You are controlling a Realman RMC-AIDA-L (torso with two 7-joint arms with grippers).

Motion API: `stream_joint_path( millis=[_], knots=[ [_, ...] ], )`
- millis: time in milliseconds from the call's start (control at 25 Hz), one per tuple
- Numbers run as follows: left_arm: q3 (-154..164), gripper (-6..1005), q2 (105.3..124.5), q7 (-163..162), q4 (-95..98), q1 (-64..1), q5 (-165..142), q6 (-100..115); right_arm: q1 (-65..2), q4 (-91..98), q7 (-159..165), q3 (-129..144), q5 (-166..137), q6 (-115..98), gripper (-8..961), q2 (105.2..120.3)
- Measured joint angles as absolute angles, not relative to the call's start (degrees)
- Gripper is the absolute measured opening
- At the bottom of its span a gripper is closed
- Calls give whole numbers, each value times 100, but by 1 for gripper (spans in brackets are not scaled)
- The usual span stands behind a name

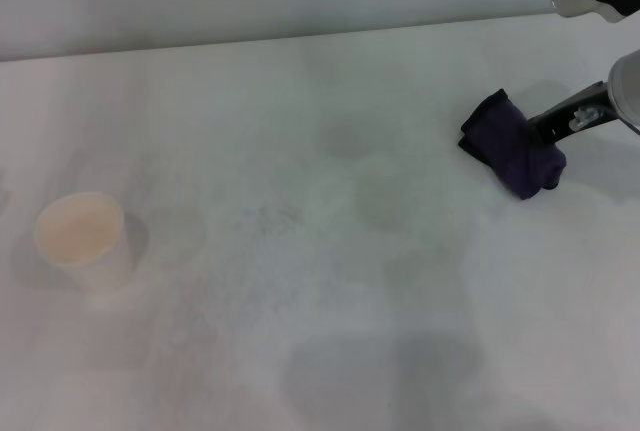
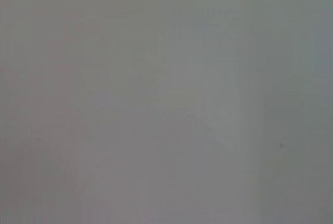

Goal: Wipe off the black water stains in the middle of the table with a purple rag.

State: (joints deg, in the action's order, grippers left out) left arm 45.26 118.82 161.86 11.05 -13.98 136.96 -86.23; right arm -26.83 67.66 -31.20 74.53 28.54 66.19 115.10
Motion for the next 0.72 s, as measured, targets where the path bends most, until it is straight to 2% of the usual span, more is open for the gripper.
stream_joint_path(
  millis=[120, 560, 720],
  knots=[
    [4526, 888, 11891, 16184, 1098, -1435, 13795, -8602, -2686, 6563, -3218, 7301, 2898, 6418, 61, 11496],
    [4526, 889, 11919, 16185, 935, -1606, 14140, -8436, -2570, 6238, -5001, 5435, 3946, 6624, 264, 11489],
    [4528, 889, 11918, 16185, 747, -1709, 14407, -8400, -2464, 6161, -6038, 4472, 4776, 6671, 435, 11486]
  ],
)
